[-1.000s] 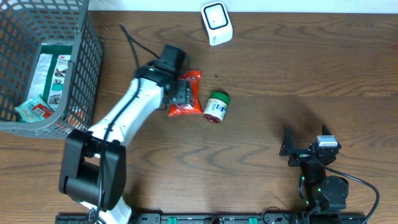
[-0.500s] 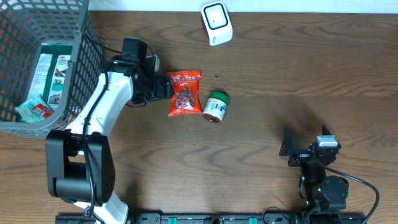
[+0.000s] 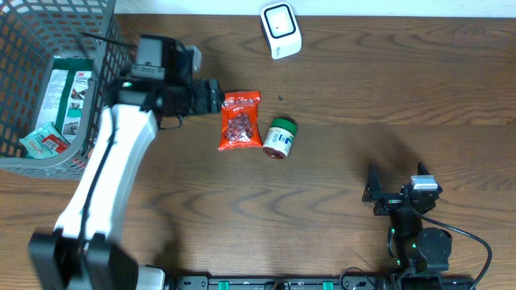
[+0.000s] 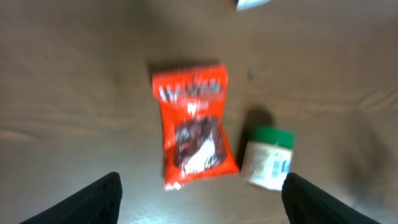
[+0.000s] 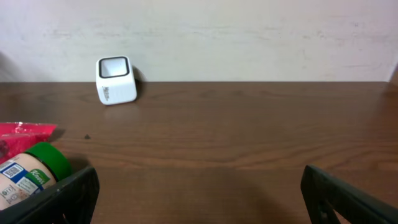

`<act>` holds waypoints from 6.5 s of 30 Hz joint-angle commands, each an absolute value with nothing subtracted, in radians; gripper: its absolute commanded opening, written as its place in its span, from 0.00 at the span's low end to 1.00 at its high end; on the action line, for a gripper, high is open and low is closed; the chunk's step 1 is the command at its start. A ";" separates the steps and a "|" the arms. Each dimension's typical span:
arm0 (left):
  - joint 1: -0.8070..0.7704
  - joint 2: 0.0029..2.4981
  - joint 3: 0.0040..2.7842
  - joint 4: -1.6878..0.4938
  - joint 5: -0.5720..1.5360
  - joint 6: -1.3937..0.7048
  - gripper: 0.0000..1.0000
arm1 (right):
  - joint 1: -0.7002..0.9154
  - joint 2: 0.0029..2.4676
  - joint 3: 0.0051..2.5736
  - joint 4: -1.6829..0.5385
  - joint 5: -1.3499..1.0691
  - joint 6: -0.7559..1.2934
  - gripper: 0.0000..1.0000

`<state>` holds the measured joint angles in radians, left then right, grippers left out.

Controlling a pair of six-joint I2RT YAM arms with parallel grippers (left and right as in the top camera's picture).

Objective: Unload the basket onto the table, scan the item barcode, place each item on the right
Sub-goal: 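Move the left gripper back into the basket toward the small red packet, then grasp the small red stick packet with the left gripper and lift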

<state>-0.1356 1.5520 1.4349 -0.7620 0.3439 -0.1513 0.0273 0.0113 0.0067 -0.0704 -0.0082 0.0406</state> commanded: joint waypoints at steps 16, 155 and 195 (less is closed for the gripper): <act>-0.010 1.412 1.905 -0.976 0.089 -0.120 0.82 | 0.023 0.007 0.005 -0.073 -0.009 0.036 0.99; 0.581 1.855 1.569 -0.910 -0.098 -0.450 0.07 | 0.023 0.007 0.005 -0.073 -0.009 0.036 0.99; 0.441 1.305 1.674 -0.881 0.170 -0.307 0.07 | 0.023 0.007 0.005 -0.073 -0.009 0.036 0.99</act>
